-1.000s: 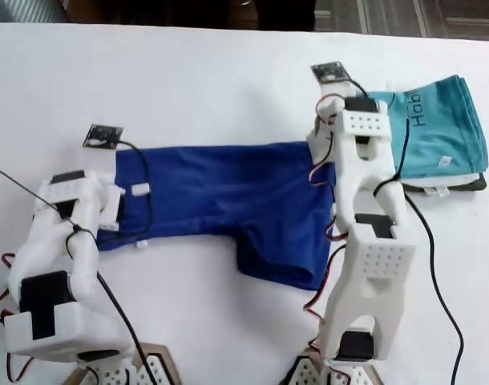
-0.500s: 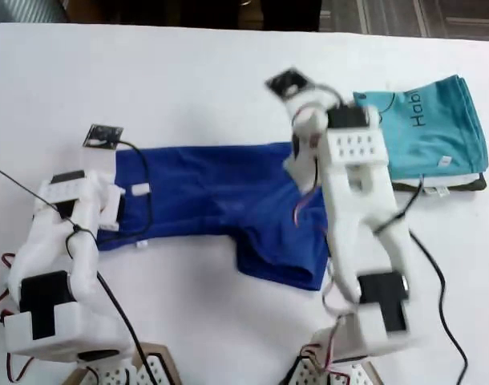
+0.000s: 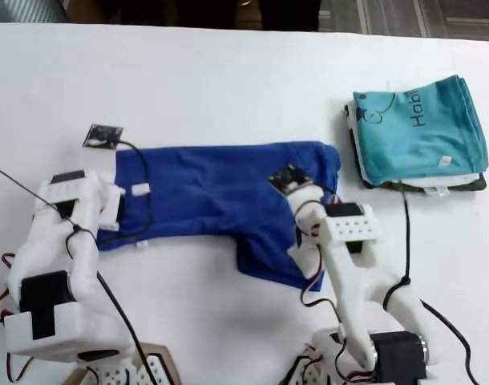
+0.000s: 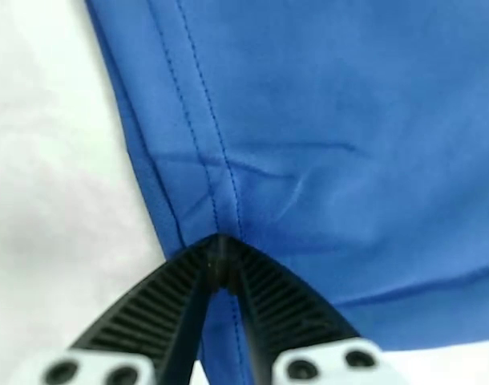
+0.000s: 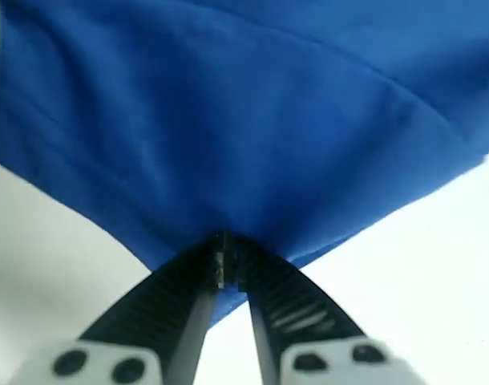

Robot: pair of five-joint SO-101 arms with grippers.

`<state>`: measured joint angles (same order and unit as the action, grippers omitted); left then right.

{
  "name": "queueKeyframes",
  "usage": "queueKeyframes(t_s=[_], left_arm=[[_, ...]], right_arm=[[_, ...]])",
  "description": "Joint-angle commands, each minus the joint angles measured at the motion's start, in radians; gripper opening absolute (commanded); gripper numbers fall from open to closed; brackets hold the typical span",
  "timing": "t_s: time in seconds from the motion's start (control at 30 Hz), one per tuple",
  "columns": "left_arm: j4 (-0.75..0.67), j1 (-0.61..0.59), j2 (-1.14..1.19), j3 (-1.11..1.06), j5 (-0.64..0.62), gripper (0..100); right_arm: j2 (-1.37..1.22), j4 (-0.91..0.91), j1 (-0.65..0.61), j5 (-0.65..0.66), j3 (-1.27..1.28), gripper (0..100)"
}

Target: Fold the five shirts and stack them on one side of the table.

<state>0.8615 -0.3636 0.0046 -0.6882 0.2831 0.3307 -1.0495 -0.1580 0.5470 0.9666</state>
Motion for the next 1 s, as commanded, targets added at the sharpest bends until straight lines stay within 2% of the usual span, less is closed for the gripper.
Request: queueKeyframes(t_s=[0.0, 0.13, 0.23, 0.47, 0.53, 0.7, 0.87, 0.97], left_arm=[[-0.026, -0.011, -0.026, 0.002, -0.006, 3], [-0.026, -0.011, -0.025, 0.002, -0.006, 3], [-0.026, -0.011, -0.025, 0.002, -0.006, 3], [-0.026, -0.011, -0.025, 0.002, -0.006, 3], [-0.026, -0.011, -0.025, 0.002, -0.006, 3], [-0.028, -0.009, -0.025, 0.004, -0.006, 3], [-0.028, -0.009, -0.025, 0.002, -0.006, 3], [-0.028, -0.009, -0.025, 0.002, -0.006, 3]], right_arm=[[0.045, 0.015, 0.045, 0.071, 0.009, 2.0], [0.053, 0.016, 0.101, 0.155, 0.005, 2.0], [0.054, 0.001, 0.101, 0.167, -0.043, 2.0], [0.056, -0.231, 0.082, 0.166, -0.265, 2.2], [0.054, -0.305, 0.035, 0.166, -0.276, 3.6], [0.054, -0.390, -0.182, 0.173, -0.272, 18.7], [0.054, -0.378, -0.392, 0.173, -0.178, 19.1], [0.054, -0.323, -0.443, 0.170, -0.118, 19.3]])
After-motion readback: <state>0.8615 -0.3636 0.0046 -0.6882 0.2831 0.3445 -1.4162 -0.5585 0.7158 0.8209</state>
